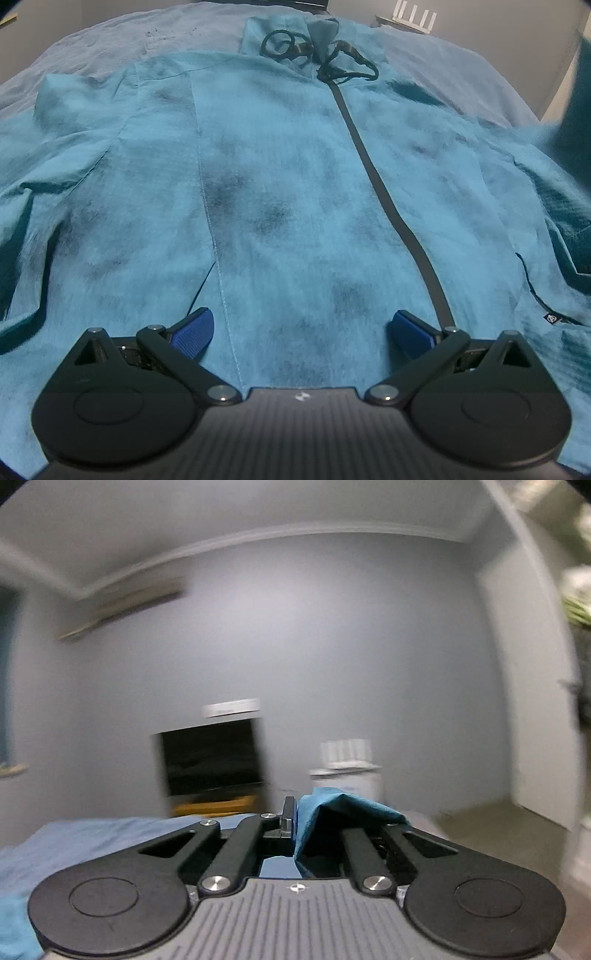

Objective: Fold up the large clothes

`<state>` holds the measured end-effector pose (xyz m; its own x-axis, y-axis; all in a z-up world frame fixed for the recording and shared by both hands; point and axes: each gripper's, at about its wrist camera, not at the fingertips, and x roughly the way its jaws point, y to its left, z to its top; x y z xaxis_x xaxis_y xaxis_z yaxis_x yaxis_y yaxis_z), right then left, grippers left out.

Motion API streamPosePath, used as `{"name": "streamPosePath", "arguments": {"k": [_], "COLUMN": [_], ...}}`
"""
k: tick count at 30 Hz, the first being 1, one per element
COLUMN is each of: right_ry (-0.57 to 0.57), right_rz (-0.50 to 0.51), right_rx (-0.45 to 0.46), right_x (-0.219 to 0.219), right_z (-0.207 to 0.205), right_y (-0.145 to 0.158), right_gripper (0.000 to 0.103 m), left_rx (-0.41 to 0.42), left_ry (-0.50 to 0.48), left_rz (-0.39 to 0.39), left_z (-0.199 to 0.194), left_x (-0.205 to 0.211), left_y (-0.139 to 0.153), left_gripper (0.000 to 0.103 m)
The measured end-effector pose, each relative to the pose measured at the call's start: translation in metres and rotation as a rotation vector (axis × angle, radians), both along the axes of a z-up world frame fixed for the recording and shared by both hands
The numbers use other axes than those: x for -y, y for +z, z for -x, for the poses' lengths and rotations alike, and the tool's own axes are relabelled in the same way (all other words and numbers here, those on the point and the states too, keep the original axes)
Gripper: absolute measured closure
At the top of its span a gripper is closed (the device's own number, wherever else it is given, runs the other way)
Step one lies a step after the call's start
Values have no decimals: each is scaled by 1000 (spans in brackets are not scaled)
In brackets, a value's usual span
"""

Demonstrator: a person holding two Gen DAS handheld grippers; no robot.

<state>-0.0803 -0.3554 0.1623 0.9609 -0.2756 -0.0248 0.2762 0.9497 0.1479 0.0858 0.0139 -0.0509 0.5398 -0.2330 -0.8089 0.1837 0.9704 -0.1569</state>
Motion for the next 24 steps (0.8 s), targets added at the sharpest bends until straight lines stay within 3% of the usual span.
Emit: {"name": "streamPosePath", "arguments": {"k": [6, 11, 12, 14, 15, 16, 20, 24], "right_ry": [287, 417, 430, 458, 463, 468, 429, 337], "right_rz": [110, 122, 108, 58, 29, 5, -77, -175], "right_rx": [-81, -247, -281, -356, -393, -413, -405, -397], "right_x": [-113, -183, -188, -211, -213, -227, -223, -178], "right_z": [-30, -49, -50, -41, -39, -31, -5, -27], "right_y": [-15, -70, -83, -105, -113, -118, -131, -134], "right_gripper": [99, 95, 91, 70, 51, 44, 29, 22], "left_rx": [19, 36, 40, 50, 59, 68, 141, 280], "left_ry": [1, 40, 49, 66, 75, 82, 85, -4], "left_rz": [9, 34, 42, 59, 65, 69, 86, 68], "left_z": [4, 7, 7, 8, 9, 9, 15, 27], "left_x": [-3, -14, -16, -21, -24, -25, -26, -14], "left_y": [3, 7, 8, 10, 11, 13, 24, 39], "left_gripper": [0, 0, 0, 0, 0, 0, 0, 0]}}
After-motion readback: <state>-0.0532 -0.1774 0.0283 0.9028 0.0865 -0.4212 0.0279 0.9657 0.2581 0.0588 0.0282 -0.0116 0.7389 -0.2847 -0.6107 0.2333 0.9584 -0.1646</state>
